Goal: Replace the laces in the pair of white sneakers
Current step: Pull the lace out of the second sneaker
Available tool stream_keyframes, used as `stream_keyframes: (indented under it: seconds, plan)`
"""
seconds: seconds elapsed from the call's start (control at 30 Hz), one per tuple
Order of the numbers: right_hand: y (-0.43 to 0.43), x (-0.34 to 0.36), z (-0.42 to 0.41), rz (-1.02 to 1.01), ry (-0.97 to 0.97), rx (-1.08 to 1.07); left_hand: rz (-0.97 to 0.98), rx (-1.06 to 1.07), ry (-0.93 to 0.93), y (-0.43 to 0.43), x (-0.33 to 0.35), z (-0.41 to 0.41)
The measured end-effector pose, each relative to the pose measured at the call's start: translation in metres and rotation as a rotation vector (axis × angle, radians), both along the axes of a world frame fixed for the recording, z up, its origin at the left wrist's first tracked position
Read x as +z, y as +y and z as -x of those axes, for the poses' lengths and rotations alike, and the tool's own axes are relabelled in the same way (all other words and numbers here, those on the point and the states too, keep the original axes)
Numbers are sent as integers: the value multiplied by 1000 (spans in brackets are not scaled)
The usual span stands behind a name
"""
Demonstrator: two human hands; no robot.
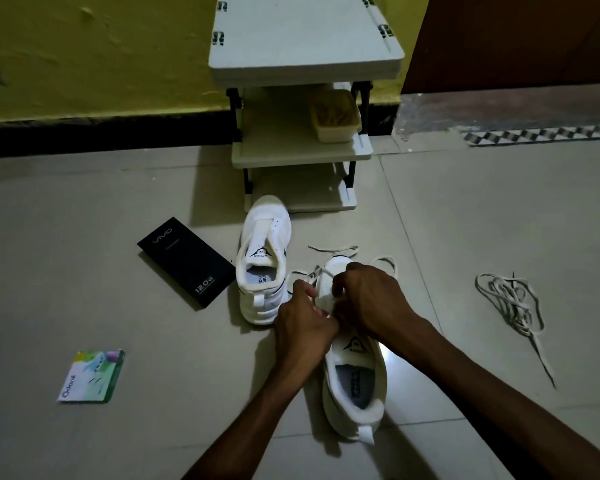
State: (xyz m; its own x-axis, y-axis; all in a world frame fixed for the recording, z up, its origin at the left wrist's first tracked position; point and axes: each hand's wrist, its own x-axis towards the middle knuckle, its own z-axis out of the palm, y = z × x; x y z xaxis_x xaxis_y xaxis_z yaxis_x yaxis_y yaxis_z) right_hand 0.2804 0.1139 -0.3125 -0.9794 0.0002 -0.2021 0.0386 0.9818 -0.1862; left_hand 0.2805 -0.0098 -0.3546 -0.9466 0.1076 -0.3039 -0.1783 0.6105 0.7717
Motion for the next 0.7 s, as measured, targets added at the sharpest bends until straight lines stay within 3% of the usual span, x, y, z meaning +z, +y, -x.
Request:
stream_keyframes:
  seconds: [0.13, 0.23, 0.47, 0.7]
  plan:
    - [-2, -4, 6, -59, 9, 140, 41, -12, 23, 0, 1, 2]
    - [-2, -10, 6, -78, 26, 103, 80, -31, 28, 1, 1, 4]
    - [62, -7, 9, 310, 368, -411, 70, -14, -5, -9, -1, 1]
    - [34, -23, 10, 253, -23, 104, 53, -30, 10, -6, 0, 0]
